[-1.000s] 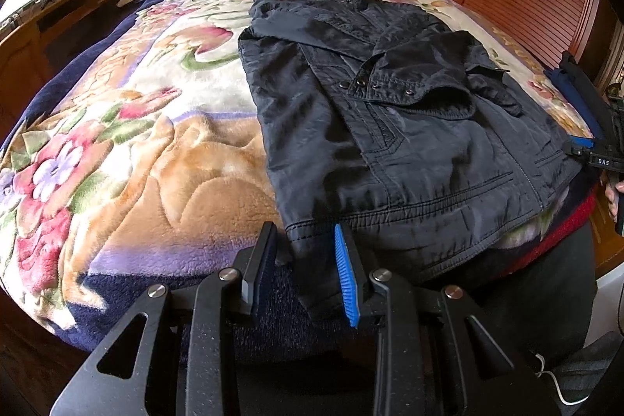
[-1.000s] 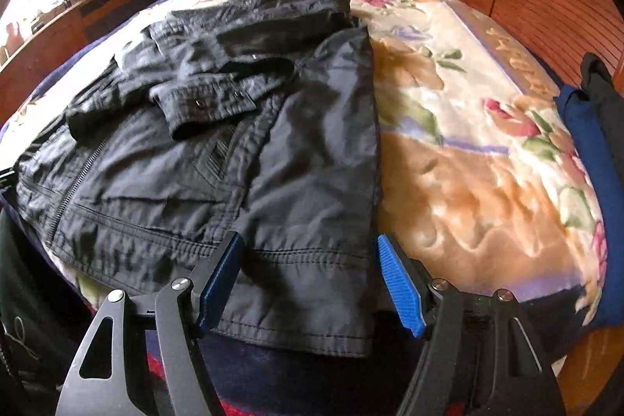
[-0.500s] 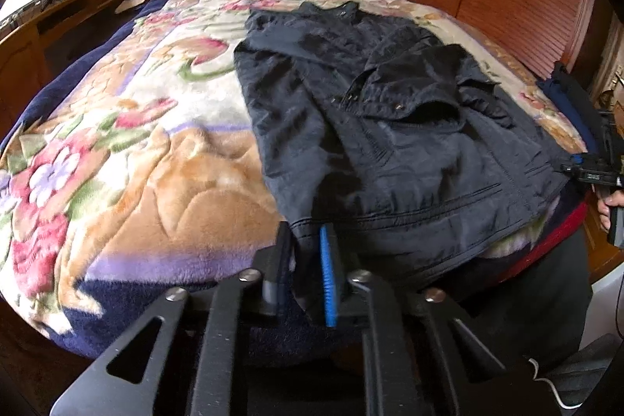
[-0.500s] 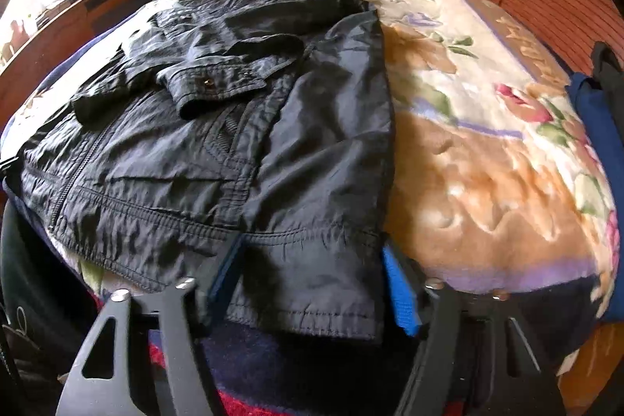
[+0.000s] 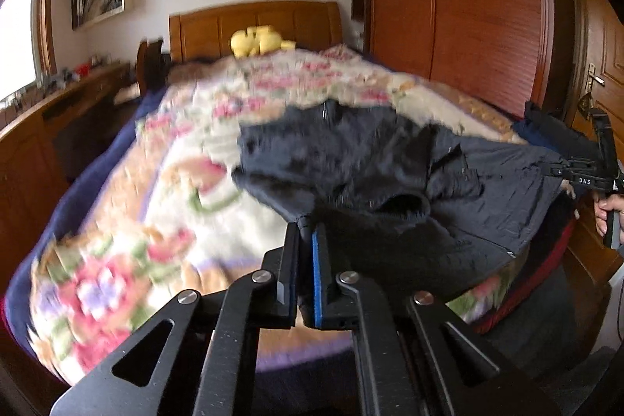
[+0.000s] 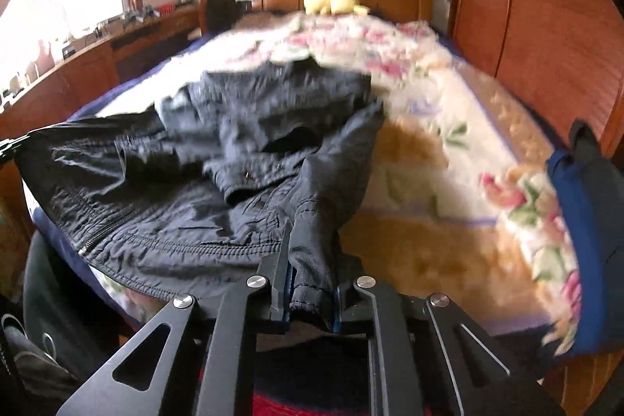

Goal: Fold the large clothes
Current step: 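Lift the hem with both tools and fold it over toward the collar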

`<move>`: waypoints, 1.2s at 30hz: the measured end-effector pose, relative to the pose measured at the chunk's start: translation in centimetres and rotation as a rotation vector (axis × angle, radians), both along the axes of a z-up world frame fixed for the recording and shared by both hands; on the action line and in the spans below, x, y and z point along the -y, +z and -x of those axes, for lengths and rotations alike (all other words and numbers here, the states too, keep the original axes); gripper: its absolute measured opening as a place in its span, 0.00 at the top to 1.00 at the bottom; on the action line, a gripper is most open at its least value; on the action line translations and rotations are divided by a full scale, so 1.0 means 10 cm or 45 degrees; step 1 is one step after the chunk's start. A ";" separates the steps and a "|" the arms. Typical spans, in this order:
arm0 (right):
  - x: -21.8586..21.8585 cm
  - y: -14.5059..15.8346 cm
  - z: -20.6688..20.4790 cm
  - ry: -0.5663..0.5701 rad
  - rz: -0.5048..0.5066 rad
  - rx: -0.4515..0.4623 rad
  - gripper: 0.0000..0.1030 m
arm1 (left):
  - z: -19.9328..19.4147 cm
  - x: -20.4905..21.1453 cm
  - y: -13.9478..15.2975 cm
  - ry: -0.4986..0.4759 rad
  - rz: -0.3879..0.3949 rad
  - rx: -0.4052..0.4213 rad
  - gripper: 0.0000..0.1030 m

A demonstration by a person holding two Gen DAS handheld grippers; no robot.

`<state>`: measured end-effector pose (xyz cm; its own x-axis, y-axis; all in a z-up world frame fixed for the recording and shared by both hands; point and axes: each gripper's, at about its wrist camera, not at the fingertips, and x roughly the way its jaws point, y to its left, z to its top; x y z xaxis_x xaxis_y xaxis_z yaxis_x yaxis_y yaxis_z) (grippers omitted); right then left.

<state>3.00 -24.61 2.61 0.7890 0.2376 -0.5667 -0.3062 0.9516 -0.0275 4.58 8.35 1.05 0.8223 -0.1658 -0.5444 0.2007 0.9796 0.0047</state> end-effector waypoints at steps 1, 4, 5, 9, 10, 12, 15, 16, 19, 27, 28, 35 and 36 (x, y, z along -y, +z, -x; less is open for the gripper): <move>0.01 0.08 0.04 0.000 -0.002 0.030 0.88 | 0.01 -0.01 0.11 -0.004 -0.004 0.031 0.94; 0.07 0.30 0.20 -0.002 -0.022 0.106 0.88 | 0.08 -0.06 0.39 -0.009 -0.007 0.108 0.94; 0.10 0.37 0.26 0.001 -0.032 0.133 0.88 | 0.12 -0.09 0.46 -0.011 -0.003 0.127 0.94; 0.21 0.58 0.52 0.007 -0.054 0.213 0.88 | 0.26 -0.11 0.69 -0.022 -0.007 0.196 0.94; 0.24 0.64 0.58 0.009 -0.057 0.234 0.88 | 0.31 -0.10 0.74 -0.027 -0.009 0.210 0.94; 0.29 0.70 0.73 0.012 -0.063 0.271 0.88 | 0.36 -0.11 0.81 -0.034 -0.004 0.226 0.95; 0.36 0.78 0.92 0.015 -0.064 0.321 0.88 | 0.48 -0.09 0.94 -0.034 -0.011 0.274 0.95; 0.38 0.82 0.98 0.017 -0.066 0.338 0.88 | 0.51 -0.08 0.97 -0.034 -0.016 0.291 0.95; 0.42 0.87 1.16 0.025 -0.061 0.380 0.89 | 0.60 -0.05 1.04 -0.046 -0.037 0.325 0.95; 0.44 0.87 1.34 0.058 -0.061 0.462 0.89 | 0.59 -0.10 1.17 -0.052 -0.020 0.388 0.95; 0.45 0.83 1.26 0.056 -0.056 0.465 0.89 | 0.52 -0.13 1.17 -0.045 -0.019 0.385 0.95; 0.31 0.50 0.48 0.056 0.011 0.354 0.89 | -0.28 -0.28 0.71 0.028 -0.010 0.245 0.95; 0.28 0.45 0.32 0.055 0.022 0.334 0.89 | -0.42 -0.30 0.61 0.038 -0.008 0.218 0.95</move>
<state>-0.23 -27.37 7.10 0.8986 0.2665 -0.3486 -0.3272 0.9363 -0.1274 8.75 11.32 7.18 0.9077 -0.1369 -0.3967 0.1672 0.9850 0.0426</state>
